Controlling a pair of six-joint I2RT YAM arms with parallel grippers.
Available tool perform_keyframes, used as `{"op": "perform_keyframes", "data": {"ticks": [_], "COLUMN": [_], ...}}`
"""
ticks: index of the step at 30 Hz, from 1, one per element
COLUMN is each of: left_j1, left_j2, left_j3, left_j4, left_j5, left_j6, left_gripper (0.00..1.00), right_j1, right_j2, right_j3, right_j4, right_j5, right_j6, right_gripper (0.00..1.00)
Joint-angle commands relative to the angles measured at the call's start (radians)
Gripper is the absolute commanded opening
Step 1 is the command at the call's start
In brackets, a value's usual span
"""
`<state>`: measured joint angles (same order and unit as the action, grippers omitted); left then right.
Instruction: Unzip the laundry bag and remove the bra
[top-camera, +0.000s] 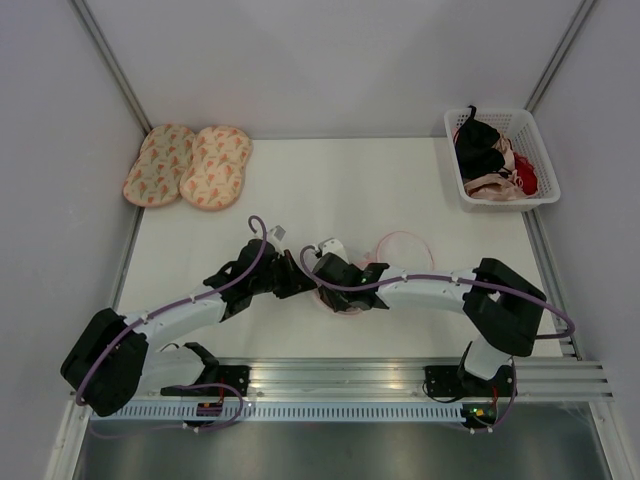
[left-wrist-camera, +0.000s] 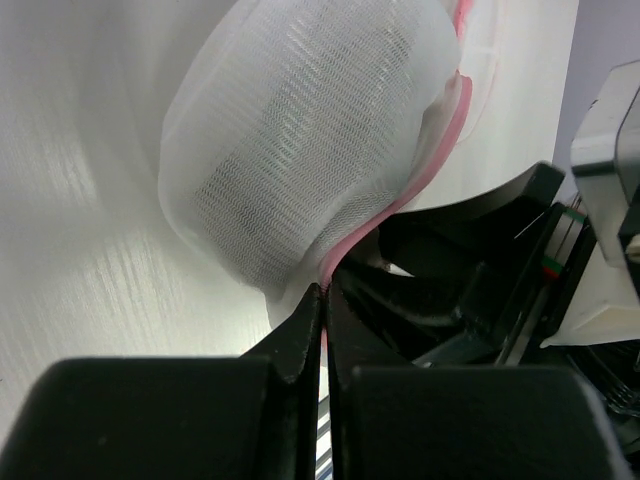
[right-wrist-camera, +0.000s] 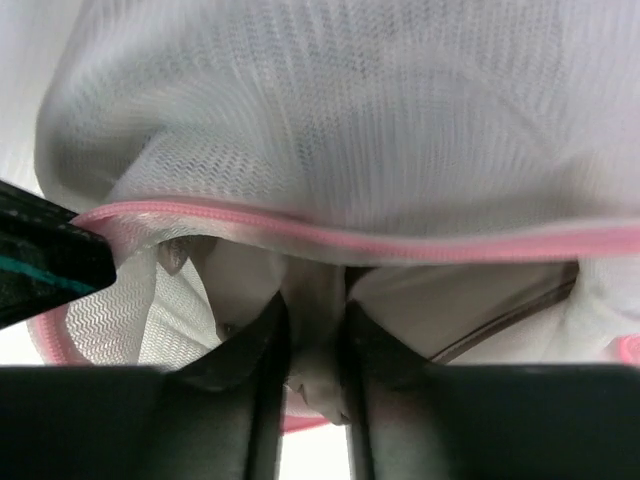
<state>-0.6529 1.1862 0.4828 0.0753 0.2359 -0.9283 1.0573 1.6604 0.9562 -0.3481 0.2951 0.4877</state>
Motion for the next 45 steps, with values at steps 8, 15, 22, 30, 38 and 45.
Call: {"op": "perform_keyframes", "data": {"ticks": [8,15,22,30,38,45], "left_j1": [-0.001,-0.001,-0.001,-0.001,-0.001,-0.001], "left_j2": [-0.034,-0.03,-0.027,-0.033,-0.043,-0.095], "left_j3": [-0.016,-0.018,-0.018,-0.026,-0.03,-0.049], "left_j4": [-0.003,0.0,0.0,0.001,0.007,0.001], "left_j5": [-0.017,-0.023,-0.02,-0.015,0.013,0.034], "left_j6": [-0.021,-0.021,-0.02,-0.023,-0.026,-0.023], "left_gripper": [0.02,0.02,0.02,0.02,0.02,0.02], "right_j1": [-0.005,-0.04,-0.088,-0.158,-0.166,-0.274], "right_j2": [-0.095,-0.375,-0.484,-0.547,-0.496,-0.312], "right_j3": [0.026,0.098,0.217,0.246,0.314,0.593], "right_j4": [-0.002,0.049,0.069,0.231,0.405,0.321], "right_j5": [-0.081,-0.473,-0.505,-0.08,0.297,0.464], "right_j6": [-0.031,-0.077,-0.101,-0.104,-0.149,-0.271], "right_gripper": [0.01,0.01,0.0,0.0,0.0,0.0]}}
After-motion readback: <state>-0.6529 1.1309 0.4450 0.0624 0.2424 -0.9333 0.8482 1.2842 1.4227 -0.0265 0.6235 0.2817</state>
